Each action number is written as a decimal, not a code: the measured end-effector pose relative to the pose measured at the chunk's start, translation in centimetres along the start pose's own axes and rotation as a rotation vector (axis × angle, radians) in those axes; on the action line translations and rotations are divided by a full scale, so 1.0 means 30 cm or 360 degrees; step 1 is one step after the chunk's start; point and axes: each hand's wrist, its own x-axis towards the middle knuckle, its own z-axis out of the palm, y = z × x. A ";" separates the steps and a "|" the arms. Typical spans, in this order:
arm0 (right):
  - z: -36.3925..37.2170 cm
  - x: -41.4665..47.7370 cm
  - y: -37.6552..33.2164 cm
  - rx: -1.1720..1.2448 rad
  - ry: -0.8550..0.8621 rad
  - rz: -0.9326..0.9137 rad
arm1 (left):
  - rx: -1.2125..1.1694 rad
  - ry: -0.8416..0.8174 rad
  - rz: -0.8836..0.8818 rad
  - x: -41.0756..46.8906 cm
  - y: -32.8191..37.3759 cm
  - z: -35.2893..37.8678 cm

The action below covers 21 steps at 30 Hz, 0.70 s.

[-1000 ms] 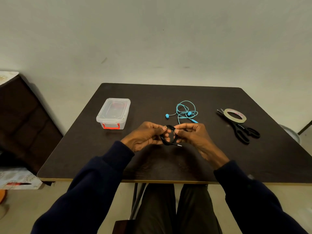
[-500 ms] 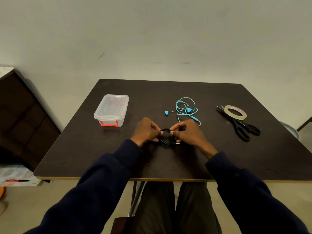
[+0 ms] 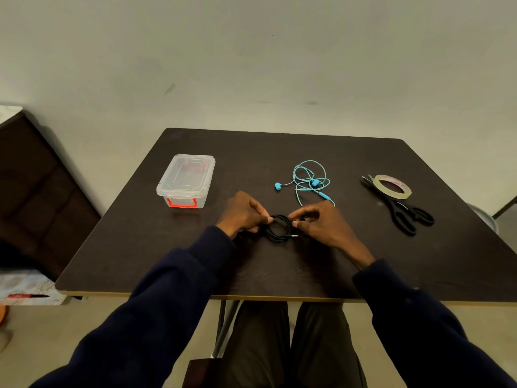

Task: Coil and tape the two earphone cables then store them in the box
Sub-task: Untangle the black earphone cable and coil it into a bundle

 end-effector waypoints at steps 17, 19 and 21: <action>-0.003 -0.041 0.045 0.0190 0.0170 -0.0009 | -0.0205 -0.0018 0.0087 -0.028 -0.052 -0.033; -0.016 -0.053 0.055 0.0227 0.0248 -0.0027 | -0.0244 -0.0006 0.0091 -0.030 -0.059 -0.038; -0.043 -0.057 0.071 0.0247 0.0341 -0.0028 | -0.0278 0.0019 0.0108 -0.033 -0.059 -0.045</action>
